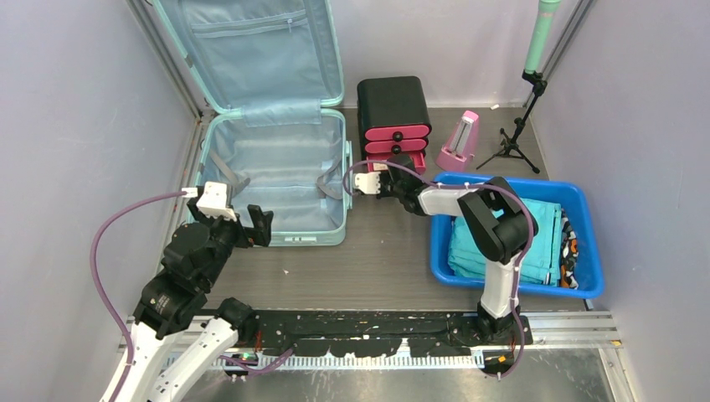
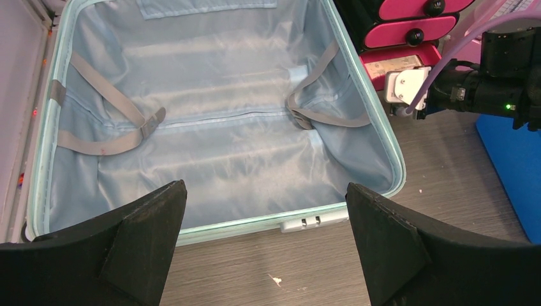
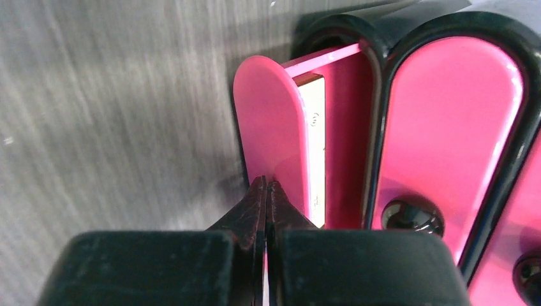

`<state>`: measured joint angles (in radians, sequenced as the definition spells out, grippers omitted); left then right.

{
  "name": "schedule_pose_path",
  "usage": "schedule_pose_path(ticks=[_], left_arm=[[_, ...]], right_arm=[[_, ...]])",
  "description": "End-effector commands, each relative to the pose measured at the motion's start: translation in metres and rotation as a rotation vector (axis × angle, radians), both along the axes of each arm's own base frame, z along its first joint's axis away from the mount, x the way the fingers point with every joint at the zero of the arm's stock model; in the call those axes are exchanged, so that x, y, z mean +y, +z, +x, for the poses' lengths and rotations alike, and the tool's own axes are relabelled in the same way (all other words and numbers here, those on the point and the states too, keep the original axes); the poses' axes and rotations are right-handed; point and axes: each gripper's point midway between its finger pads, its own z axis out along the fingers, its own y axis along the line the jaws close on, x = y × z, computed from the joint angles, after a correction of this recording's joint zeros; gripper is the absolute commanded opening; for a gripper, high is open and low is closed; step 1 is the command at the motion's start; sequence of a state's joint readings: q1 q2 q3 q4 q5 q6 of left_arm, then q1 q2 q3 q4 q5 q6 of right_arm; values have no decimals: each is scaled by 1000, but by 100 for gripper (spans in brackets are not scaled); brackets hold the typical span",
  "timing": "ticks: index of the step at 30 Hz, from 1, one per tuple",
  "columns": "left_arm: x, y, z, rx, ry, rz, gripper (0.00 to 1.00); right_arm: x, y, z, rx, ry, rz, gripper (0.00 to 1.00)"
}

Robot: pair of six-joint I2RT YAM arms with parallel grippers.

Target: Open, take out, and arrange the luggage

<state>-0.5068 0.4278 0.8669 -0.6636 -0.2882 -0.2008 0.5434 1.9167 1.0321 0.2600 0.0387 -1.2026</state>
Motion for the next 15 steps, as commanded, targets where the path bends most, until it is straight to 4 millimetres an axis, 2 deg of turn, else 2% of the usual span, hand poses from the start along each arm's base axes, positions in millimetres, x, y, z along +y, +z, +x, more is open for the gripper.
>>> schedule_pose_path(ticks=[1,9,15], left_arm=[[0,7,4,-30,3,2,100],[1,7,3,-36,8,0,100],[1,7,3,-33,8,1,100]], right_arm=[[-3,35,39,-156,-26,16,0],[-1,36,63,-225,-39,32,0],[4,34,73,-258,-47,56,0]])
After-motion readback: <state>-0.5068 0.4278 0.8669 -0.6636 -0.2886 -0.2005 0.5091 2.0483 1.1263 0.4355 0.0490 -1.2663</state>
